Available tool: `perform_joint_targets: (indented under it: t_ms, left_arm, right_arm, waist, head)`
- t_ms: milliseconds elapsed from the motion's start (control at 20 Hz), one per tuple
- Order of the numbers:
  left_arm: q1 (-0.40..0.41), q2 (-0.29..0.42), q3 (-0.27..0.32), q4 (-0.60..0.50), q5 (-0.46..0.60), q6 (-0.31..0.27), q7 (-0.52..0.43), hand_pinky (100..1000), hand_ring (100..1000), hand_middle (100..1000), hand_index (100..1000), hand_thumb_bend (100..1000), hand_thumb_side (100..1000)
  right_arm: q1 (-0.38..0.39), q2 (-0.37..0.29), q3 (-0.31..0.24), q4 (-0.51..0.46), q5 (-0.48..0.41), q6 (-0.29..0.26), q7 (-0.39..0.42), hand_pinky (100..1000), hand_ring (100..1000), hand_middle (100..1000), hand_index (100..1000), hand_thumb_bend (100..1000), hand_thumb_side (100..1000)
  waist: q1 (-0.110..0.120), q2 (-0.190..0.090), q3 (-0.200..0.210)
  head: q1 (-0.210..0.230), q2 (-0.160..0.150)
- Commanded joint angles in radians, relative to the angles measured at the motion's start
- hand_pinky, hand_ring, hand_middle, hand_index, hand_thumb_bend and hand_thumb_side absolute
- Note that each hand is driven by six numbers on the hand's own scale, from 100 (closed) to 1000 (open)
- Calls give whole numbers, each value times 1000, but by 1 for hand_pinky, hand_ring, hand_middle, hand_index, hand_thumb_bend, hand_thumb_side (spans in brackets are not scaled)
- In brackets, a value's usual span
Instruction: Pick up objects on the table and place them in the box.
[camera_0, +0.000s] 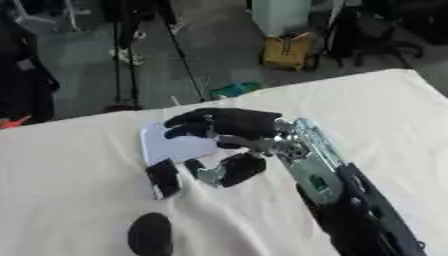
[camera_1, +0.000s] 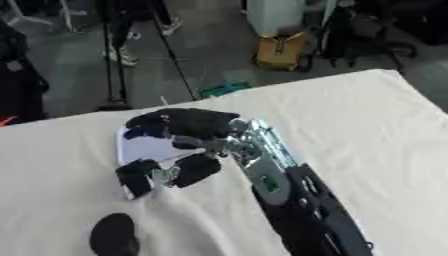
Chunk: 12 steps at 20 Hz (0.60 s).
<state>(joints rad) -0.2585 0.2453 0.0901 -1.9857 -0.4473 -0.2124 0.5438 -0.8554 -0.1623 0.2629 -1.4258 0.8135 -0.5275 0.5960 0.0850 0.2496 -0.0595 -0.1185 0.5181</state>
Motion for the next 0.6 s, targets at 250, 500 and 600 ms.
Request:
perform_joint_targets:
  t_ms: [250,500,600]
  left_arm:
    - [-13,19,0,-14,5,-1,-9,985,1000,1000,909,100,990]
    - [-13,18,0,-14,6,-1,-10,985,1000,1000,909,100,990]
    - [-13,18,0,-14,6,-2,-9,986,1000,1000,908,100,992]
  right_arm:
    - [-44,26,29,45,-19,-277,266,1000,1000,993,1000,100,903]
    - [-52,34,25,50,-52,-283,306,1000,1000,991,1000,100,920]
    - [-56,37,27,54,-55,-281,310,1000,1000,990,1000,100,920]
  waist:
    - [-1,-16,2]
    - [-1,-17,4]
    - [-2,-16,5]
  head:
    - [-10,3]
    - [-10,3]
    - [-8,0]
